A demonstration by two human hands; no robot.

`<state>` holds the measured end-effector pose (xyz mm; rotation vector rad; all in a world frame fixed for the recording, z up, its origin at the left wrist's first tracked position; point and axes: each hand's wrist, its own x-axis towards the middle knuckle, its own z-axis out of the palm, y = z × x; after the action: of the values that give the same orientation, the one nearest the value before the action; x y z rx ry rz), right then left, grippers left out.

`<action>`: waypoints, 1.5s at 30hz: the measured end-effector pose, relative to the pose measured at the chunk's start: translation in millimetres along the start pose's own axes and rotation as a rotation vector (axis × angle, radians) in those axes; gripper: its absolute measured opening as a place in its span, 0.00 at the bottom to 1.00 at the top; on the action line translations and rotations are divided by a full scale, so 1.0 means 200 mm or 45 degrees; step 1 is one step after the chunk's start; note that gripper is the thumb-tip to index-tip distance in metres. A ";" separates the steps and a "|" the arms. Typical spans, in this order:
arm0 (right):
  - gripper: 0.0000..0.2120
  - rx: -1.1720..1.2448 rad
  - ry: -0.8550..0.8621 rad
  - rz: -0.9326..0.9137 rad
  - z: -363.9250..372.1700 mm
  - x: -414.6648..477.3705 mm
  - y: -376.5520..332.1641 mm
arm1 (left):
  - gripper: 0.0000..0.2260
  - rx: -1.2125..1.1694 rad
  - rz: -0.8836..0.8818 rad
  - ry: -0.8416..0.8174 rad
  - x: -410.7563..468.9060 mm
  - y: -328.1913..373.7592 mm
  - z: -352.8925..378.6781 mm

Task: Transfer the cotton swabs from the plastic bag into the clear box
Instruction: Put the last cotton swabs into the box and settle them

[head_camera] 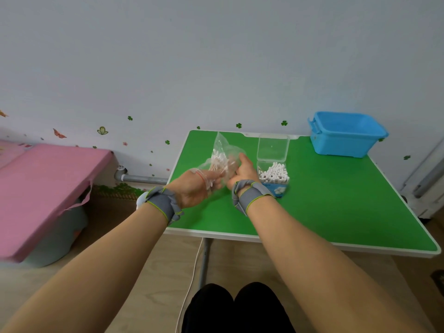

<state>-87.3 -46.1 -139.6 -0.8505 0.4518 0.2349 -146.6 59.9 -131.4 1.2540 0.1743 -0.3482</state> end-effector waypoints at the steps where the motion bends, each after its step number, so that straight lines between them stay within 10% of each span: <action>1: 0.19 -0.005 0.003 -0.008 0.00 0.00 0.00 | 0.06 0.083 -0.035 -0.009 -0.01 0.00 -0.01; 31: 0.04 -0.294 0.049 -0.151 0.03 0.05 -0.04 | 0.07 0.307 0.002 -0.007 0.04 -0.02 -0.05; 39: 0.17 -0.348 0.082 -0.310 0.07 0.09 -0.09 | 0.06 0.341 0.019 0.046 0.06 -0.04 -0.04; 45: 0.05 -0.442 0.253 -0.287 0.04 0.11 -0.03 | 0.05 0.407 0.060 0.095 0.07 -0.04 -0.02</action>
<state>-63.6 -43.3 -141.3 -1.2633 0.5033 0.0184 -136.4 59.6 -144.0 1.5860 0.1565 -0.2954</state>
